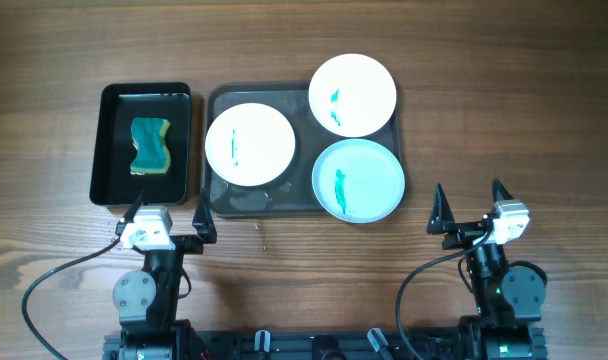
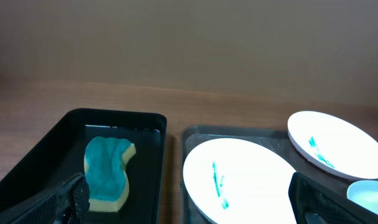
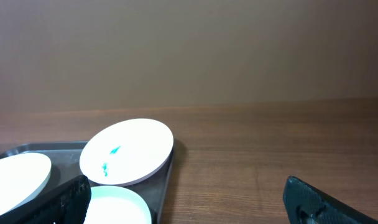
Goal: Clean dirty plates on tray and stack at the side
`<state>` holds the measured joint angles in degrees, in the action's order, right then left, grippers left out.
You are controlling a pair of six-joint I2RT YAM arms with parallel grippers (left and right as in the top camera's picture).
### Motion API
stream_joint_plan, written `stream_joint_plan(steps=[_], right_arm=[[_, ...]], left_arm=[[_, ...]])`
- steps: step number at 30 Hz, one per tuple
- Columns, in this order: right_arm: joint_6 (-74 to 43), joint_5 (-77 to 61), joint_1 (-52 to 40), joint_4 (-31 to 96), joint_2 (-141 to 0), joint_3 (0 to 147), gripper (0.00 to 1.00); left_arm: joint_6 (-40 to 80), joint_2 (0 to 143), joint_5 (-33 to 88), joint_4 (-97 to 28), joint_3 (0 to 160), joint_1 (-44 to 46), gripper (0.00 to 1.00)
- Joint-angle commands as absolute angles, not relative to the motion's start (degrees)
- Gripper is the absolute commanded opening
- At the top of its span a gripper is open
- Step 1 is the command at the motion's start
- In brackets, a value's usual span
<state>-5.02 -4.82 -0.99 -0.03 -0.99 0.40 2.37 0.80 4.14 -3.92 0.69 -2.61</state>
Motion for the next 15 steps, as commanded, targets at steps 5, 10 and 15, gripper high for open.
stream_joint_plan(steps=[5,10,15], right_arm=[[-4.5,-3.8,-1.3,-0.1,-0.8,0.3,1.0],[-4.5,-3.8,-1.3,-0.1,-0.8,0.3,1.0],[-4.5,-3.8,-1.3,-0.1,-0.8,0.3,1.0]], left_arm=[[1.7,0.2,3.3,-4.2,0.3,-2.4,1.0],[1.7,0.2,3.3,-4.2,0.3,-2.4,1.0],[1.7,0.2,3.3,-4.2,0.3,-2.4,1.0]])
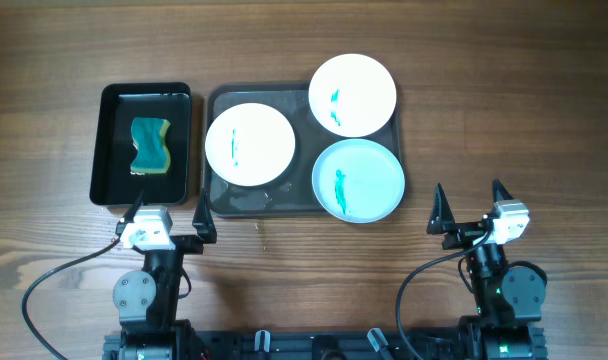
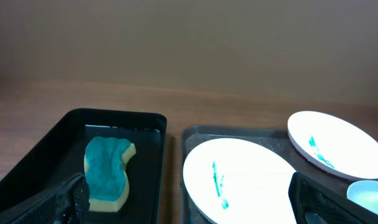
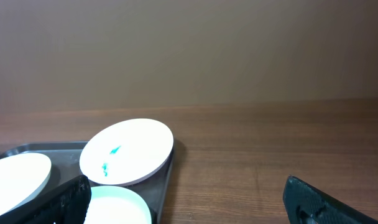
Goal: Clean dirty plates on tray and stack at the side
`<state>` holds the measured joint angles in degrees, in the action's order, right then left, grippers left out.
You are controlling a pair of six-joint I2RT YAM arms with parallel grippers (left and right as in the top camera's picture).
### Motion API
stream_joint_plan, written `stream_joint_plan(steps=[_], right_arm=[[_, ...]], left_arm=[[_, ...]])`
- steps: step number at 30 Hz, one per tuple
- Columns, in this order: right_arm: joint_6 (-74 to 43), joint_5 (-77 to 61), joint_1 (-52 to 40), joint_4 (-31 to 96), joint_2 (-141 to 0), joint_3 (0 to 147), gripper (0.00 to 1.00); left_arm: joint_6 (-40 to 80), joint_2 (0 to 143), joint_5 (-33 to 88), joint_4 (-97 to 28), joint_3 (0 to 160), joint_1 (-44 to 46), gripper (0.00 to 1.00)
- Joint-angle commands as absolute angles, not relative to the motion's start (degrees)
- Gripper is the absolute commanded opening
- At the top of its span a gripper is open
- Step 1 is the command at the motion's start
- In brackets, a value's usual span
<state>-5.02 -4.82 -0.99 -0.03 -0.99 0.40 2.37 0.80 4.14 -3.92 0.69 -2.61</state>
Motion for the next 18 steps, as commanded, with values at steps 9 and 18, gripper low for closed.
stream_joint_plan(steps=[9,18], right_arm=[[-4.5,-3.8,-1.3,-0.1,-0.8,0.3,1.0],[-4.5,-3.8,-1.3,-0.1,-0.8,0.3,1.0]], left_arm=[[1.7,0.2,3.3,-4.2,0.3,-2.4,1.0],[1.7,0.2,3.3,-4.2,0.3,-2.4,1.0]])
